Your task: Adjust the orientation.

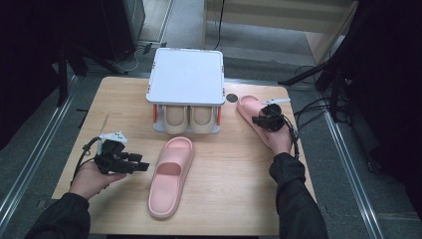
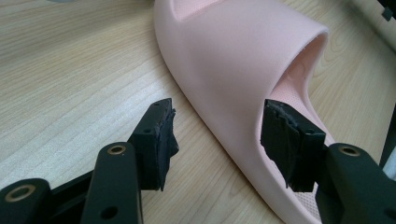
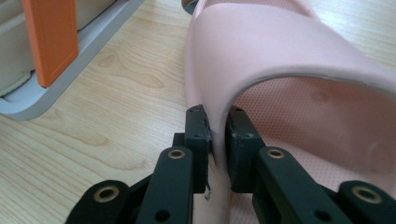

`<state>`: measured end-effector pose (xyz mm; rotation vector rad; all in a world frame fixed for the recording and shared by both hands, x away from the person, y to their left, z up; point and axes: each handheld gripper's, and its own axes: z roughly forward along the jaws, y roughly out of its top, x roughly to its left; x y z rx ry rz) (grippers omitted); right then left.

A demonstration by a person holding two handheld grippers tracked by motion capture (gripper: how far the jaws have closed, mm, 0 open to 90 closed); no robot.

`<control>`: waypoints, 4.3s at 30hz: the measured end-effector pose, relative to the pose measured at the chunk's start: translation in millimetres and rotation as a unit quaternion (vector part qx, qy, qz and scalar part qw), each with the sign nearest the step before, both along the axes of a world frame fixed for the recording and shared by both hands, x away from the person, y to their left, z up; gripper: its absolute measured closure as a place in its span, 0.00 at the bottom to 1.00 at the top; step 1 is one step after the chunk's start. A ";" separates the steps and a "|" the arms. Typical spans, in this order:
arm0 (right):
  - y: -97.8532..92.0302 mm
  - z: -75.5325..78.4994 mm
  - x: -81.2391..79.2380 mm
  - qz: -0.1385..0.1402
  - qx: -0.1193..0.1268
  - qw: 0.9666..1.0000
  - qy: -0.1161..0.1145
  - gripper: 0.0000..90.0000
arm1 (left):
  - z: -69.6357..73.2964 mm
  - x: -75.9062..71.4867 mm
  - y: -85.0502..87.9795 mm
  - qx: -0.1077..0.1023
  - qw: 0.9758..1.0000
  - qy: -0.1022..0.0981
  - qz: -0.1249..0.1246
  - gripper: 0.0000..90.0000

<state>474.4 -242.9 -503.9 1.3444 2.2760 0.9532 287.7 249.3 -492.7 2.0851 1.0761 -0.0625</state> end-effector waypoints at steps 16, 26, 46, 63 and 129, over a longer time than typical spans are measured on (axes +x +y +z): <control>-7.0 32.1 -19.8 -0.007 0.042 0.999 0.010 0.95 | 1.1 6.9 0.5 -0.002 1.000 0.000 0.001 0.48; -1.4 49.0 -64.7 0.011 0.032 0.999 0.000 0.95 | 3.3 20.8 -5.0 -0.003 1.000 0.000 -0.005 0.47; 22.3 46.9 -156.7 0.050 0.013 0.999 0.012 0.95 | 6.1 40.0 -13.6 -0.005 1.000 0.001 -0.013 0.45; 70.0 30.6 -183.5 0.105 0.016 0.994 0.028 0.95 | 5.6 38.6 -17.9 -0.006 1.000 -0.012 -0.024 0.47; 42.6 10.5 -140.0 0.077 0.009 0.995 0.063 0.92 | -13.0 33.5 -10.9 0.030 0.998 -0.002 -0.047 0.89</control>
